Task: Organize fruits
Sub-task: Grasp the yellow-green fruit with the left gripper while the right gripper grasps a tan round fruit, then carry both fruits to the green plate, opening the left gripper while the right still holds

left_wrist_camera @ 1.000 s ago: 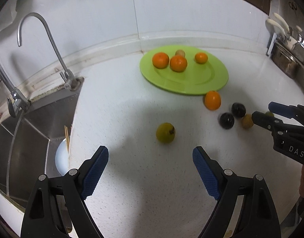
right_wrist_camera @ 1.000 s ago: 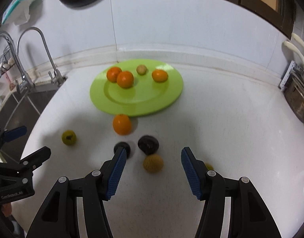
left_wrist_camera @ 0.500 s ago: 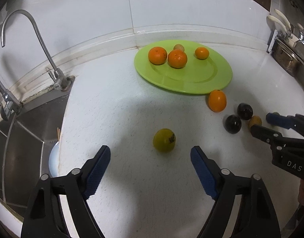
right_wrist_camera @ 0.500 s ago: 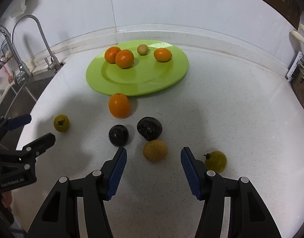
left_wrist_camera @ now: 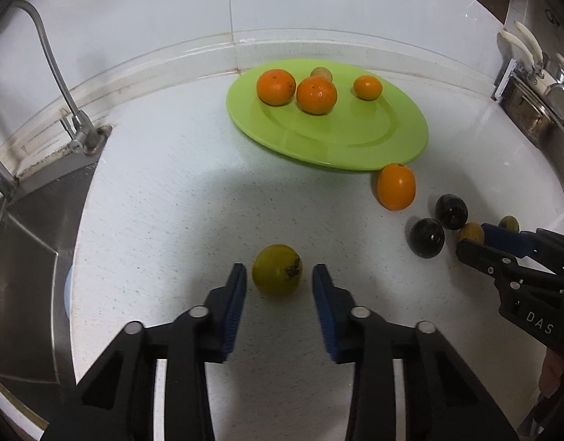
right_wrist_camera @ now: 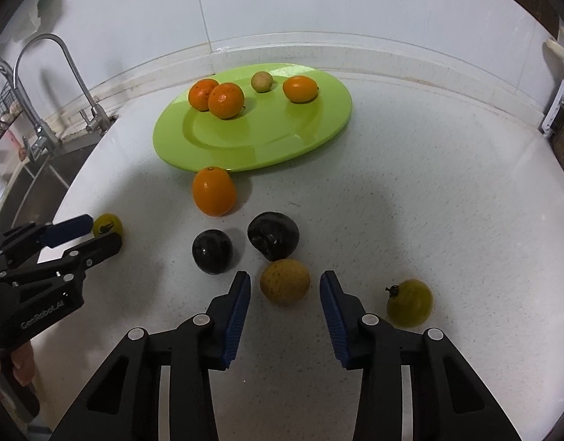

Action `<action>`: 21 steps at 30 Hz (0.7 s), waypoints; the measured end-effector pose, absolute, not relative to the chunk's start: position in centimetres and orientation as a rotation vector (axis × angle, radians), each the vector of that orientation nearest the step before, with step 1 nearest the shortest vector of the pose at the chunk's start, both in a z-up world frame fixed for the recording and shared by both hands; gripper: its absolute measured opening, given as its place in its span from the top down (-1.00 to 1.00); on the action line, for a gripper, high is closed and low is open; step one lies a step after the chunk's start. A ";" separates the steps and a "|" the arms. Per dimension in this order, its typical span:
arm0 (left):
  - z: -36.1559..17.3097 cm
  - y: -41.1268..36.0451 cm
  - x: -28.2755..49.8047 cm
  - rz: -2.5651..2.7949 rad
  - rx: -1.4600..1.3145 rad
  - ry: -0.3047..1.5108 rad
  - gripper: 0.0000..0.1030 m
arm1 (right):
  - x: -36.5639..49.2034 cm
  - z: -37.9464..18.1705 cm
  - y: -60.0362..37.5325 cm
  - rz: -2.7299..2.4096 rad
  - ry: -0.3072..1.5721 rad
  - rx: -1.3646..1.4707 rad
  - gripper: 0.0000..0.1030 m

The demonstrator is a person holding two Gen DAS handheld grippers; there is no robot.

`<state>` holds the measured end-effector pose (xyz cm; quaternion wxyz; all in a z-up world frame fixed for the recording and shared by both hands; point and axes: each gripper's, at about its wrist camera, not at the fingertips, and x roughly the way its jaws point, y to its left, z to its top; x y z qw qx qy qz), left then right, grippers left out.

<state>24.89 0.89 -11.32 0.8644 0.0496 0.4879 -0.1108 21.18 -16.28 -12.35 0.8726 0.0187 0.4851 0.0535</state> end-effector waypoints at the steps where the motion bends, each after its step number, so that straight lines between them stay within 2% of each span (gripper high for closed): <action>1: -11.3 0.9 24.8 -0.229 0.103 1.022 0.44 | 21.2 -12.4 -16.3 0.114 1.014 0.041 0.34; 3: -11.3 0.8 24.8 -0.231 0.098 1.018 0.46 | 21.2 -12.5 -16.3 0.119 1.017 0.038 0.42; 21: -8.3 0.0 22.8 -0.241 0.115 0.932 0.46 | 20.1 -10.6 -16.8 0.168 0.954 0.043 0.42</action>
